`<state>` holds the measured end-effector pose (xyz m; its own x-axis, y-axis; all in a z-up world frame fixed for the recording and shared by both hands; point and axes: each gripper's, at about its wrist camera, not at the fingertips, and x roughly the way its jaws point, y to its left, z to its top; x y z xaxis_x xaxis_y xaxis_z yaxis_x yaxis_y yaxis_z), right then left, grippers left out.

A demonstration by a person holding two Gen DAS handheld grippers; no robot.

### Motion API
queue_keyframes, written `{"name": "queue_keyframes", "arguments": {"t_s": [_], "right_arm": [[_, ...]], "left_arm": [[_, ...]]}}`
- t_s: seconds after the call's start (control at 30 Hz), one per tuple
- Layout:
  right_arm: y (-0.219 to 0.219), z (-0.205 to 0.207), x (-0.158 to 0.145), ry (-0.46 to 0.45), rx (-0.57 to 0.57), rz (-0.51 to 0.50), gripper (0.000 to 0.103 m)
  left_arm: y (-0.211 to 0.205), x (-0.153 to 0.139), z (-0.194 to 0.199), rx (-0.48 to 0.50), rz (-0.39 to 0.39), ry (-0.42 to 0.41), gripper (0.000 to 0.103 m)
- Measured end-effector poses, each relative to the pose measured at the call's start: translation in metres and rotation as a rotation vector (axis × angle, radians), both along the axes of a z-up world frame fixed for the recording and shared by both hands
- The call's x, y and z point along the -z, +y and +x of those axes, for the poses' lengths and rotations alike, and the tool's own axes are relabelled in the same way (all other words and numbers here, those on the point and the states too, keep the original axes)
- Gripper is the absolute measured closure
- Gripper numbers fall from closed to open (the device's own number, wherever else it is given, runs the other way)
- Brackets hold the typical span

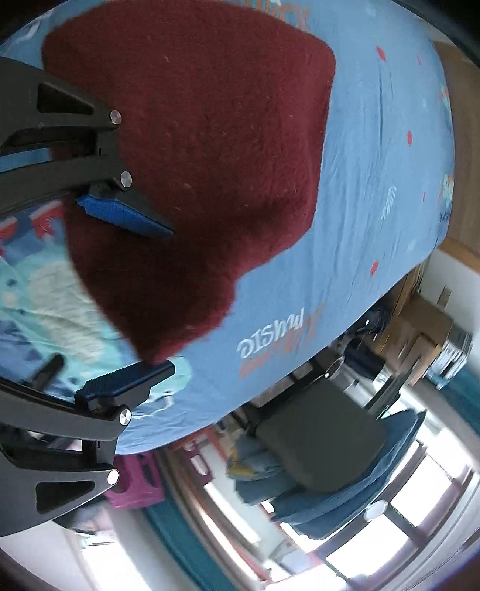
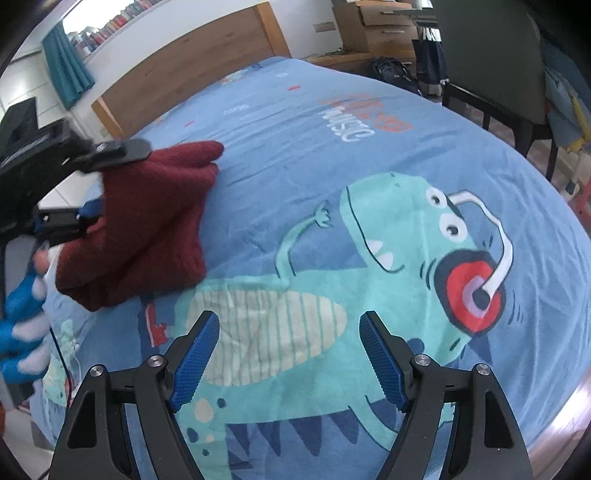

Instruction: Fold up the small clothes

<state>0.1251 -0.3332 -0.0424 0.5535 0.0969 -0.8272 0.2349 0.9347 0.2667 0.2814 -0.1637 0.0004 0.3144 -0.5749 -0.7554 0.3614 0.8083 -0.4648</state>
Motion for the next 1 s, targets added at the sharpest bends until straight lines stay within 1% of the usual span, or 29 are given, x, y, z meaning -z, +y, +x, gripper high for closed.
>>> {"name": "queue_keyframes", "arguments": {"t_s": [0.03,0.1,0.17,0.23,0.33,0.43,0.5,0.6,0.63,0.67,0.73,0.83,0.9,1.0], "right_arm": [[0.002,0.001,-0.004,-0.005,-0.006,-0.003,0.023],[0.006,0.005,-0.018,-0.032,-0.022,-0.014,0.023],[0.014,0.012,-0.036,-0.072,-0.048,-0.020,0.023],[0.024,0.023,-0.056,-0.112,-0.082,-0.020,0.023],[0.042,0.044,-0.081,-0.171,-0.139,0.007,0.023],[0.073,0.077,-0.109,-0.236,-0.236,0.021,0.023],[0.093,0.097,-0.116,-0.257,-0.290,0.033,0.023],[0.108,0.122,-0.109,-0.243,-0.323,0.043,0.023],[0.109,0.129,-0.101,-0.225,-0.319,0.046,0.023],[0.110,0.135,-0.091,-0.207,-0.317,0.042,0.024],[0.110,0.142,-0.071,-0.168,-0.312,0.023,0.023],[0.104,0.143,-0.044,-0.101,-0.306,0.013,0.023],[0.102,0.139,-0.028,-0.061,-0.306,0.015,0.023],[0.106,0.126,-0.006,-0.007,-0.334,-0.011,0.023]], "left_arm": [[0.006,-0.006,0.001,0.010,0.013,-0.007,0.041],[0.027,-0.019,-0.001,0.017,0.033,-0.046,0.041],[0.043,-0.027,-0.006,-0.001,0.062,-0.082,0.041],[0.071,-0.032,-0.006,-0.032,0.085,-0.106,0.041],[0.099,-0.032,0.007,-0.088,0.140,-0.137,0.041],[0.116,-0.030,0.021,-0.110,0.153,-0.145,0.041],[0.119,-0.025,0.025,-0.109,0.158,-0.148,0.041],[0.118,-0.014,0.022,-0.073,0.159,-0.146,0.041],[0.114,-0.007,0.019,-0.053,0.168,-0.147,0.041],[0.122,-0.007,0.015,-0.038,0.172,-0.147,0.041],[0.119,0.004,0.007,-0.002,0.186,-0.142,0.041],[0.112,0.021,-0.006,0.032,0.238,-0.158,0.041],[0.111,0.029,-0.015,0.033,0.249,-0.152,0.041],[0.109,0.032,-0.029,0.038,0.273,-0.164,0.041]]}}
